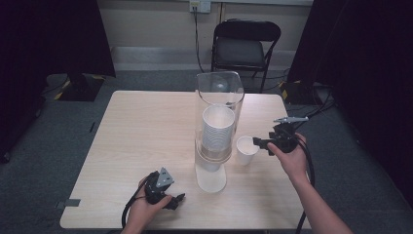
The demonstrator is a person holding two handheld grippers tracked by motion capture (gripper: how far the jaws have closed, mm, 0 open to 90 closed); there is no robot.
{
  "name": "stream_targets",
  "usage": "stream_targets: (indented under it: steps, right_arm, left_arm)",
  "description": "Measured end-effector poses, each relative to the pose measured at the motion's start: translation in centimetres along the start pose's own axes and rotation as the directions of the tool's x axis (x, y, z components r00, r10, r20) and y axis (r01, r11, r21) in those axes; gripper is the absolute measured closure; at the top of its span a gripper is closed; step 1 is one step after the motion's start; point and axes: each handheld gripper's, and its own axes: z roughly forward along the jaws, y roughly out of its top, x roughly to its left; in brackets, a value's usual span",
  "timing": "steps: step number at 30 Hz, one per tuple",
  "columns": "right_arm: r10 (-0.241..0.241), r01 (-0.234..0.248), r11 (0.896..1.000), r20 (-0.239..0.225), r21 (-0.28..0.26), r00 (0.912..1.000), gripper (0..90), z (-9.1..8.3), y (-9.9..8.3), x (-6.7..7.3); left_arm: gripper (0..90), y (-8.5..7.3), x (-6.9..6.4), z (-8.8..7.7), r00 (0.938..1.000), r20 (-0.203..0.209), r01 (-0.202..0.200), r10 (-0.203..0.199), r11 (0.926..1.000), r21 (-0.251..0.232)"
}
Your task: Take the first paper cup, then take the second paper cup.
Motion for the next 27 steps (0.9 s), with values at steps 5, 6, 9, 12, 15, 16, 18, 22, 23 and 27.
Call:
stream_targets:
  steps: [5,6,9,12,15,16,18,22,23,27]
  right_arm:
    - [-0.066,0.066,0.997,-0.001,-0.043,0.9978,15.3,-2.2,-0.4,1.1]
    - [-0.078,0.078,0.996,-0.01,-0.053,0.9969,15.5,-2.6,-0.6,1.4]
    - [-0.122,0.117,0.987,-0.04,-0.108,0.9918,15.1,-3.4,-1.4,2.7]
    - [-0.179,0.169,0.977,-0.066,-0.127,0.9817,15.1,-3.6,-2.3,4.1]
    - [-0.238,0.222,0.964,-0.105,-0.147,0.9655,15.1,-3.5,-3.1,5.8]
    - [-0.252,0.234,0.961,-0.12,-0.148,0.9603,15.0,-3.4,-3.4,6.4]
    - [-0.277,0.257,0.956,-0.154,-0.139,0.9485,15.0,-3.1,-3.9,7.6]
    - [-0.299,0.278,0.952,-0.199,-0.129,0.9331,15.3,-2.0,-4.8,9.5]
    - [-0.303,0.282,0.952,-0.21,-0.121,0.9296,15.4,-1.6,-5.0,10.1]
    - [-0.31,0.287,0.949,-0.222,-0.132,0.9243,15.6,-0.4,-5.5,11.6]
  left_arm:
    - [7.6,-0.4,0.2,0.1,0.9993,0.0,0.038,-0.038,0.9991,-0.021]
    - [6.6,-0.5,0.3,0.1,0.999,-0.004,0.045,-0.045,0.9989,-0.017]
    - [6.4,-0.5,0.3,0.0,0.9988,-0.006,0.049,-0.049,0.9986,-0.021]
    - [6.4,-0.5,0.3,0.0,0.9987,-0.006,0.05,-0.051,0.9985,-0.021]
    - [6.3,-0.6,0.3,0.0,0.9987,-0.006,0.051,-0.051,0.9985,-0.02]
    - [6.3,-0.6,0.3,0.0,0.9987,-0.007,0.051,-0.051,0.9985,-0.02]
    - [6.3,-0.6,0.3,0.0,0.9987,-0.006,0.05,-0.051,0.9985,-0.02]
    - [6.3,-0.6,0.3,0.0,0.9987,-0.006,0.051,-0.051,0.9985,-0.02]
    - [6.2,-0.6,0.3,0.0,0.9987,-0.006,0.051,-0.051,0.9985,-0.02]
    - [6.2,-0.6,0.3,0.0,0.9986,-0.006,0.052,-0.052,0.9985,-0.02]
